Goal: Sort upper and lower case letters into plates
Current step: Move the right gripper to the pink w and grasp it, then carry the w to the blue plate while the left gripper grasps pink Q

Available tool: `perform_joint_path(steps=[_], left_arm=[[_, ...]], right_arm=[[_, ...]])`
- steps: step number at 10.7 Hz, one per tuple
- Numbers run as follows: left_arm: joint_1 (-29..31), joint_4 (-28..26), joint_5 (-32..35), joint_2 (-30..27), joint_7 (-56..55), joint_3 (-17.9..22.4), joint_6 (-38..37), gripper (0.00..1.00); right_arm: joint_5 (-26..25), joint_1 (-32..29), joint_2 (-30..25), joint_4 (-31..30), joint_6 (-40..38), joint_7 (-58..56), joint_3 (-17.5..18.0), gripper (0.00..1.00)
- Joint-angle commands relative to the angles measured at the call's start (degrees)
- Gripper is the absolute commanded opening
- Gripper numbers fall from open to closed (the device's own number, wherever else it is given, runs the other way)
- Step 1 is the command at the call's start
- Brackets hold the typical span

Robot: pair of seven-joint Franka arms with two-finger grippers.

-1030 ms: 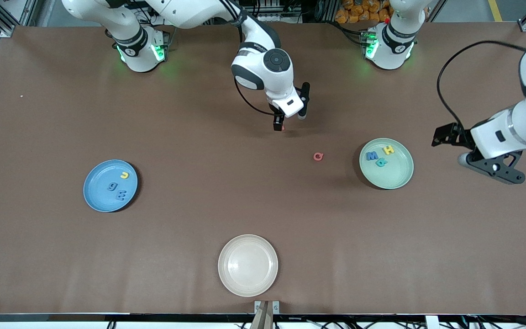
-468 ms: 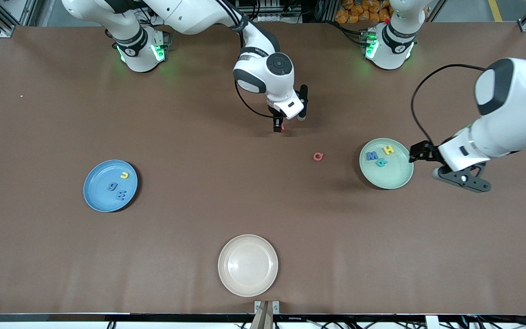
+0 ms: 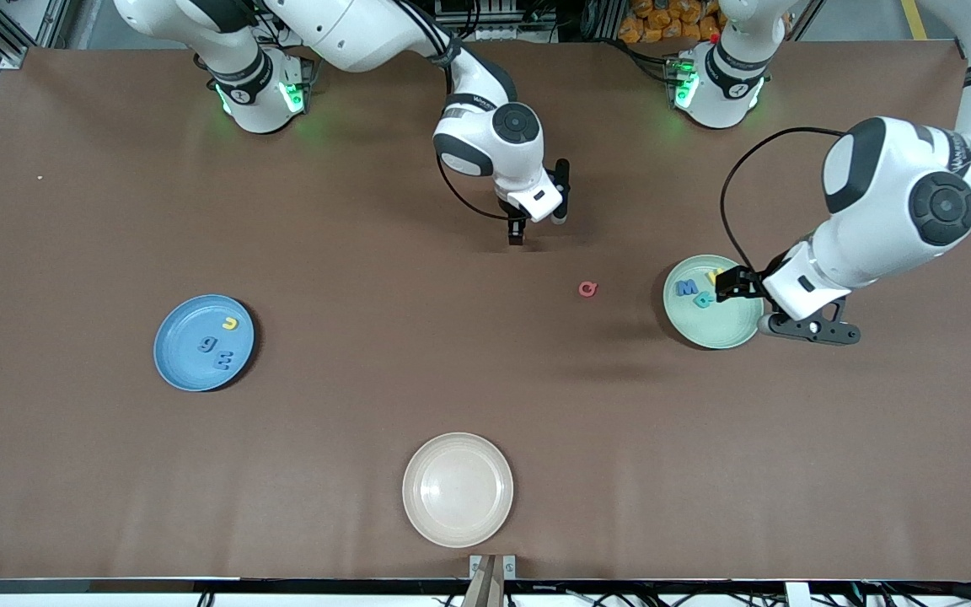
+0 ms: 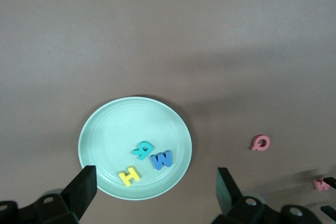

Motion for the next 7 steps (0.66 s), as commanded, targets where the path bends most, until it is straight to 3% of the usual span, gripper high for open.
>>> perform_joint_path(steps=[1,3,5,6,7], left_arm=[[-0.47,-3.07,-0.93,0.43,-3.65,-0.66,3.67,1.00],[-3.35,-6.05,-0.93,1.05,-9.53,-0.75,8.58,1.00],[-6.08,-7.38,-0.76,1.49,-14.72,-0.75,11.23,1.00],[-7.05,-8.34,-0.32,1.75,-18.05,-0.75,12.55,1.00],[-7.76,-8.70,-0.14,2.27,-20.08,-0.75,13.69,1.00]], right_arm=[[-1.88,0.59,1.64,1.52,0.44,1.47,-0.23,0.68],[-1.88,0.59,2.00,1.78,0.80,1.47,-0.50,0.61],[-1.97,0.59,2.09,1.87,0.88,1.99,-0.59,0.27],[-1.97,0.50,2.09,1.87,0.88,2.69,-0.76,0.23],[-2.32,0.50,2.09,1.87,0.88,3.13,-0.76,0.09]])
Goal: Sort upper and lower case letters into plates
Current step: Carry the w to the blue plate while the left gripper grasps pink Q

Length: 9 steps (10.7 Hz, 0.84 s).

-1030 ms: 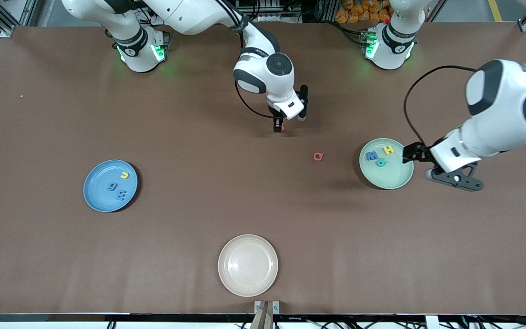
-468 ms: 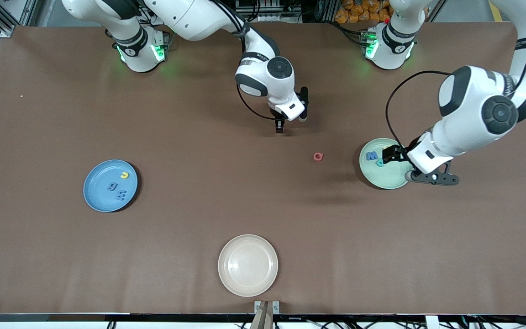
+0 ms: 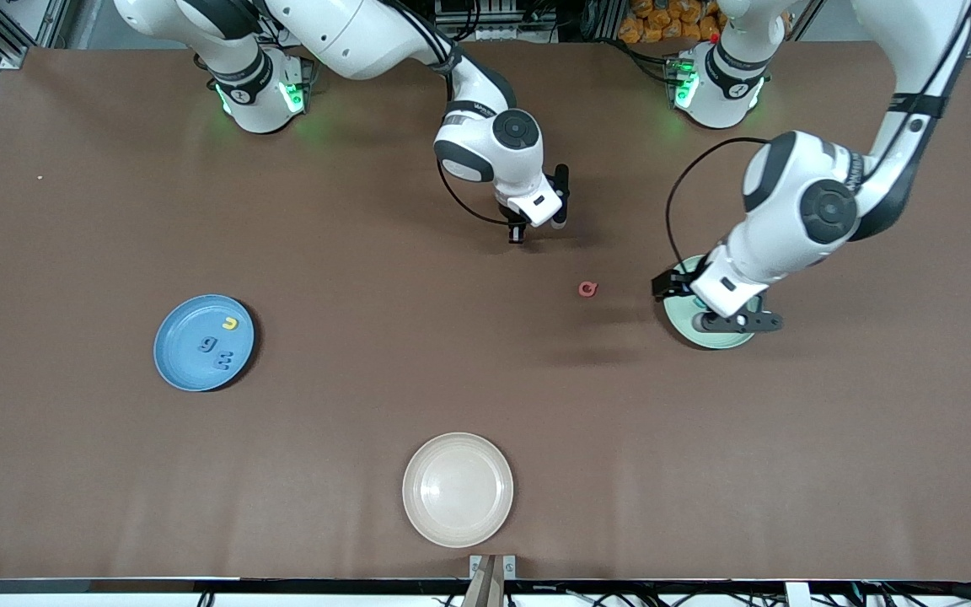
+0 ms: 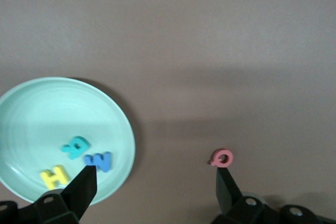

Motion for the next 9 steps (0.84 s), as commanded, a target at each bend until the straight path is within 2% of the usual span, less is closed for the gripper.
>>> perform_joint_path(steps=[1,3,4,7,8,9], left_arm=[[-0.53,-1.42,-0.14,0.65,-3.87,-0.17,2.96,1.00],[-2.19,-2.64,-0.05,1.44,-6.06,-0.08,5.76,1.00],[-2.72,-4.22,0.99,1.71,-8.43,-0.17,8.30,1.00],[-6.58,-4.41,7.30,5.30,-18.43,-0.08,9.99,1.00],[-8.51,-4.33,10.55,6.45,-23.52,-0.08,10.00,1.00],[-9.66,-4.24,13.89,8.02,-28.01,-0.08,10.08,1.00]], right_arm=[[-4.07,0.31,0.24,1.07,-0.31,3.02,-0.30,0.00],[-4.53,-2.40,-4.39,0.64,-4.59,6.00,-0.13,0.00],[-3.58,-4.50,-7.29,1.07,-12.19,6.19,0.05,0.00],[8.35,-13.99,-17.84,0.55,-26.80,6.45,0.14,0.00],[11.43,-18.80,-20.74,0.55,-32.51,7.76,0.05,0.00],[12.33,-25.03,-23.12,0.55,-35.79,7.42,0.14,0.00]])
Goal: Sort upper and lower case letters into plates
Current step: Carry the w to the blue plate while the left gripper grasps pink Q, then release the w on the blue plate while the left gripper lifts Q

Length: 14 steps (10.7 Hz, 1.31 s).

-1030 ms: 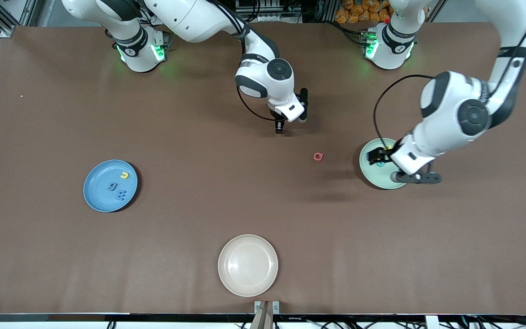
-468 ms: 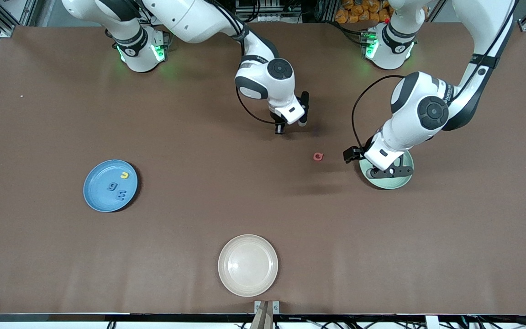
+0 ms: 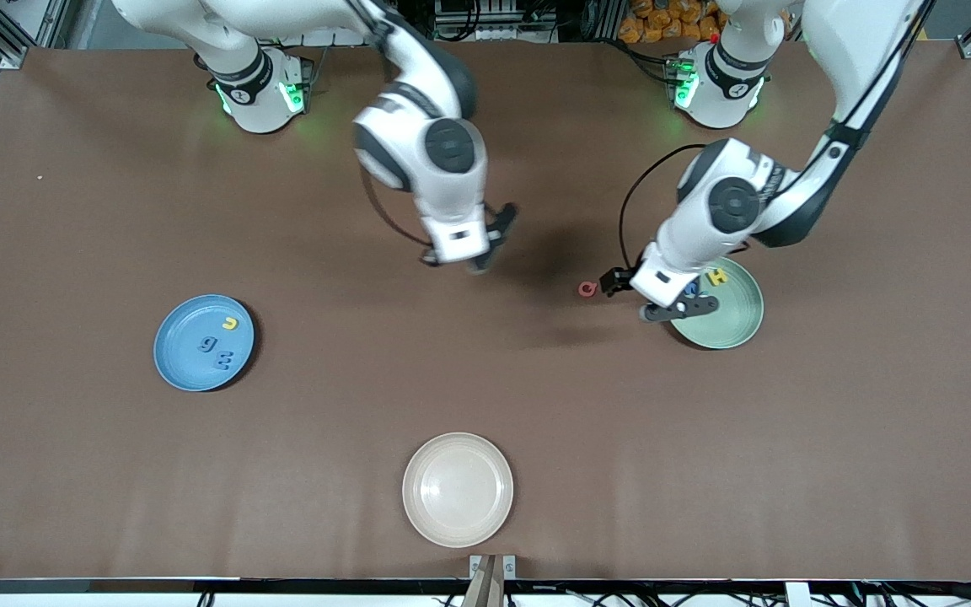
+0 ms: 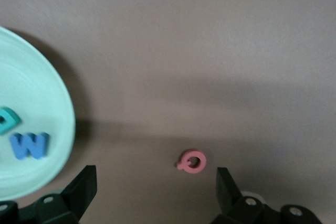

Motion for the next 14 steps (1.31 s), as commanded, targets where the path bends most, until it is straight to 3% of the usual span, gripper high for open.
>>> perform_joint_path(steps=[1,5,8,12,14], left_arm=[[-2.25,0.00,8.47,3.40,-10.49,-0.04,1.15,1.00],[-4.54,0.09,20.61,10.42,-25.77,-0.04,3.59,1.00],[-6.30,0.35,34.93,15.00,-39.32,0.14,3.87,1.00],[-6.56,0.62,36.20,15.98,-41.29,0.14,3.87,1.00],[-6.57,0.88,35.93,16.07,-41.29,0.14,3.87,1.00]], right_arm=[[3.29,-12.65,-6.50,-2.82,-6.69,0.59,1.03,0.00],[1.11,-29.36,-6.25,-6.95,-7.25,0.85,0.94,0.00],[-3.56,-34.49,-5.72,-10.80,-4.28,0.94,0.51,0.00],[-3.57,-37.57,-1.96,-11.26,1.60,0.41,-4.06,0.00],[-3.65,-37.57,-0.98,-11.44,3.21,-0.02,-5.73,0.09]])
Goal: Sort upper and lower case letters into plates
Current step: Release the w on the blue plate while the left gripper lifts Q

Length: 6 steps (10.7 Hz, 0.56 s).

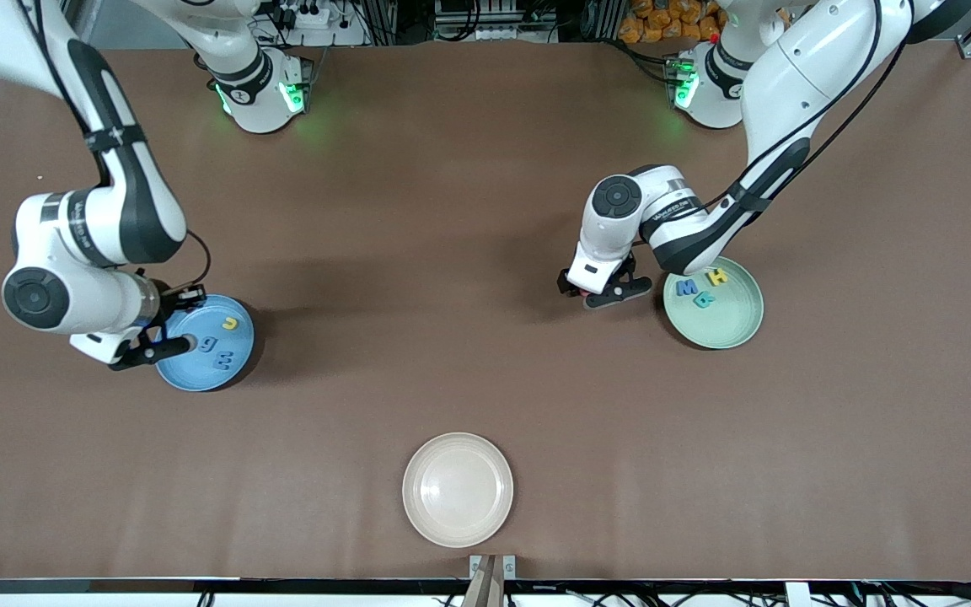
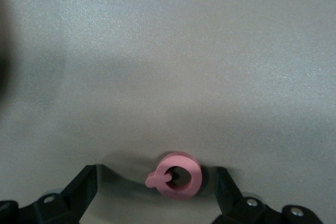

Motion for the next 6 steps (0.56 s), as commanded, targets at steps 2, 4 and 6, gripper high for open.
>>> perform_joint_path(steps=[2,4,6], left_arm=[[-0.21,1.30,1.35,0.40,-1.58,0.00,0.32,1.00],[-0.12,1.39,0.99,0.31,-1.40,0.00,0.32,0.79],[0.50,1.65,0.64,0.22,-1.23,-0.09,0.23,0.69]], right_arm=[[-0.65,-0.02,0.64,-0.61,2.71,-0.40,-1.16,0.32],[-0.65,0.16,0.47,-2.63,5.88,-0.58,-1.25,1.00],[-0.65,0.33,-0.58,-2.55,5.45,-0.58,-1.34,1.00]])
